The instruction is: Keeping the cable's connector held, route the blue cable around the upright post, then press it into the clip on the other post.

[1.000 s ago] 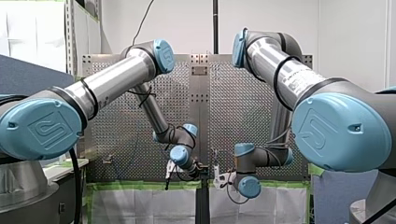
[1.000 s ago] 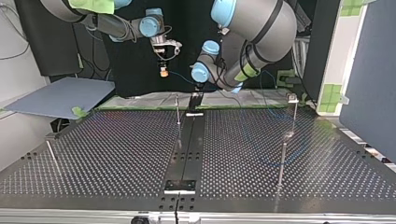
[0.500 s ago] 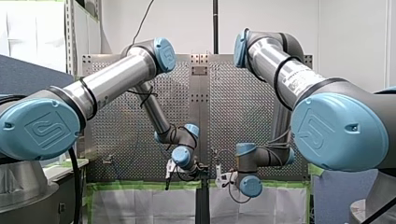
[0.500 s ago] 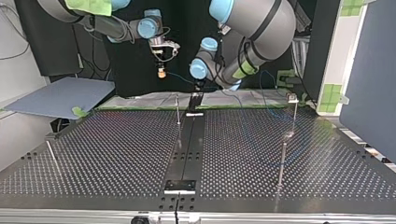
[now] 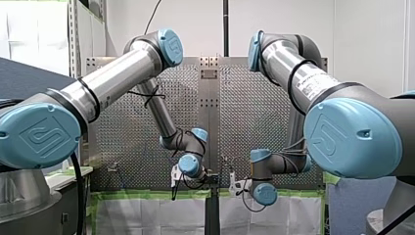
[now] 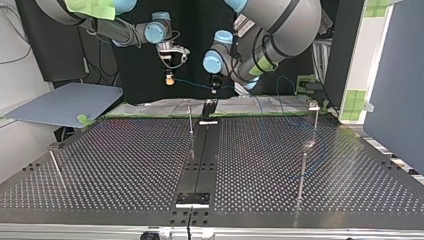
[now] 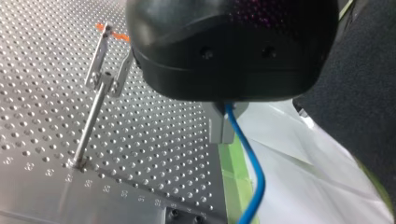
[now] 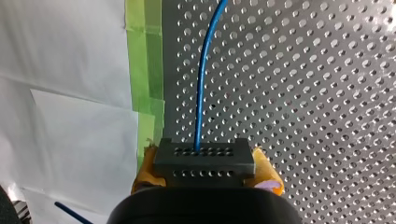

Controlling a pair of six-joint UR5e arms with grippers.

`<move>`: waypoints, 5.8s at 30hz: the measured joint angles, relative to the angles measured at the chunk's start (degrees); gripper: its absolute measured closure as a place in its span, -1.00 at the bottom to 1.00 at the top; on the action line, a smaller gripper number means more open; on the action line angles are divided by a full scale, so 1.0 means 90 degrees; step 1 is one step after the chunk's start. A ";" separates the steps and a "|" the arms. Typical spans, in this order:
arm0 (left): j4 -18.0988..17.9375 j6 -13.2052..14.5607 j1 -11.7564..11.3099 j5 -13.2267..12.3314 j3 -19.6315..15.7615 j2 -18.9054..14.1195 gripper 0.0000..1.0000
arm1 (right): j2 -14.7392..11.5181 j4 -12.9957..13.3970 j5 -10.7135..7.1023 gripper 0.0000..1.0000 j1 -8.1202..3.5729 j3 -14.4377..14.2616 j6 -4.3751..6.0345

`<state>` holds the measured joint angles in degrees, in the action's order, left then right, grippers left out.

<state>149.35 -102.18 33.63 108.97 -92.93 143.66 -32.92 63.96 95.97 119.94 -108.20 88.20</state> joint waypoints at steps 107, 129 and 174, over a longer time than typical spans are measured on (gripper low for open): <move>-0.1107 0.0366 0.0185 -0.0440 0.0293 -0.0003 0.99 | 0.0000 0.0378 -0.2481 1.00 -0.1666 0.0625 0.0629; -0.0828 0.0552 -0.0072 -0.0581 0.0514 0.0006 0.99 | 0.0001 0.0291 -0.2480 1.00 -0.1681 0.0807 0.0609; -0.0858 0.0174 -0.0158 -0.0946 0.0525 0.0051 0.99 | 0.0311 0.0329 -0.2299 1.00 -0.1744 0.0920 0.0645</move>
<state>141.63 -100.62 32.20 100.46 -88.20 144.12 -30.12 66.93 75.28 104.25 -99.91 94.00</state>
